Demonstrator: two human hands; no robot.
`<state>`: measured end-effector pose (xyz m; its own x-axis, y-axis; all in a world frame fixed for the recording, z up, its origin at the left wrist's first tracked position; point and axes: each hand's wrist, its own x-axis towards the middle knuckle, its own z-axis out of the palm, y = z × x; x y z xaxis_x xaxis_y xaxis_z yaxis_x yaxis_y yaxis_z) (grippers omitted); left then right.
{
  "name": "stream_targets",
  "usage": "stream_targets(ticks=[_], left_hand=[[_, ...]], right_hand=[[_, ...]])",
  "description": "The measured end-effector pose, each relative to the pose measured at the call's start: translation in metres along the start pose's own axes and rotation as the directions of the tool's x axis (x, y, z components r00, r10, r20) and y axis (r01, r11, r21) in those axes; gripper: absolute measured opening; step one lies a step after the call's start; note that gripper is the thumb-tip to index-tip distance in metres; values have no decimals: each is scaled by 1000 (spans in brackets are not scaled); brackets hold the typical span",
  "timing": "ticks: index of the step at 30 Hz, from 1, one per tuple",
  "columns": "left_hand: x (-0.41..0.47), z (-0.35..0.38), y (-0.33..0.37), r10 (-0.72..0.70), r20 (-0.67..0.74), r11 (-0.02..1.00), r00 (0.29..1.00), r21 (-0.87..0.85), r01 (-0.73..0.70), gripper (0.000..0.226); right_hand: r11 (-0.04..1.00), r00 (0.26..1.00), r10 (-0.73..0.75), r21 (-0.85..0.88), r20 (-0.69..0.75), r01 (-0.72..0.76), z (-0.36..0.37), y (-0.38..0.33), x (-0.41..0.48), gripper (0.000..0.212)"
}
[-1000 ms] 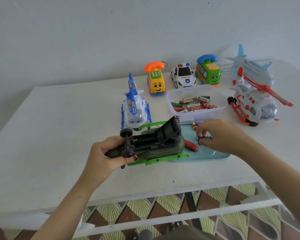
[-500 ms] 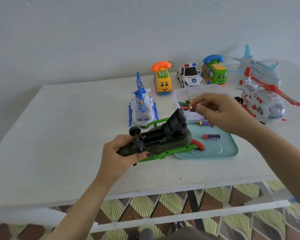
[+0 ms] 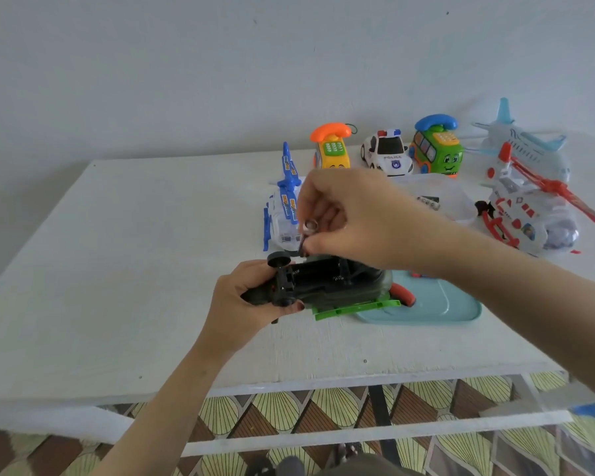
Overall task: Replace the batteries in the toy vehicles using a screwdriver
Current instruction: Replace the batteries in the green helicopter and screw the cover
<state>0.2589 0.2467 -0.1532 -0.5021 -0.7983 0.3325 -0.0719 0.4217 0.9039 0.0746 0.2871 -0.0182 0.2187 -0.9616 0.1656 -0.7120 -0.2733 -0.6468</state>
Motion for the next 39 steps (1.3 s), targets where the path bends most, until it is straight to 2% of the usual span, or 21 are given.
stream_targets(ticks=[3, 10, 14, 16, 18, 21, 24, 29, 34, 39], left_hand=[[3, -2, -2, -20, 0, 1000, 1000, -12, 20, 33], [10, -5, -5, -73, 26, 995, 997, -70, 75, 36], [13, -6, -6, -57, 46, 997, 997, -57, 59, 36], [14, -7, -6, -49, 49, 997, 998, -59, 52, 36], [15, -6, -5, -46, 48, 997, 998, -52, 49, 36], [16, -6, -4, -53, 40, 997, 998, -53, 55, 36], [16, -5, -3, -63, 28, 997, 998, -46, 64, 39], [14, -3, 0, -91, 18, 995, 996, -46, 91, 43], [12, -5, -2, -64, 7, 998, 998, 14, 64, 44], [12, -4, -1, -59, 7, 998, 998, 6, 59, 42]], right_hand=[[965, 994, -15, -260, 105, 42, 8, -3, 1, 16], [816, 967, -100, -538, 232, 213, 16, 1, 1, 18], [711, 937, -271, -611, 218, 348, 20, 8, 0, 15], [682, 934, -283, -639, 219, 357, 21, 13, 1, 20], [622, 918, -306, -677, 252, 393, 21, 15, 3, 15], [506, 898, -274, -742, 345, 440, 20, 15, 3, 15], [455, 906, -214, -784, 365, 423, 21, 14, -3, 22], [474, 920, -216, -788, 328, 392, 23, 22, -12, 28], [505, 935, -133, -789, 328, 349, 18, 20, -16, 39], [507, 936, -210, -787, 283, 352, 23, 24, -18, 44]])
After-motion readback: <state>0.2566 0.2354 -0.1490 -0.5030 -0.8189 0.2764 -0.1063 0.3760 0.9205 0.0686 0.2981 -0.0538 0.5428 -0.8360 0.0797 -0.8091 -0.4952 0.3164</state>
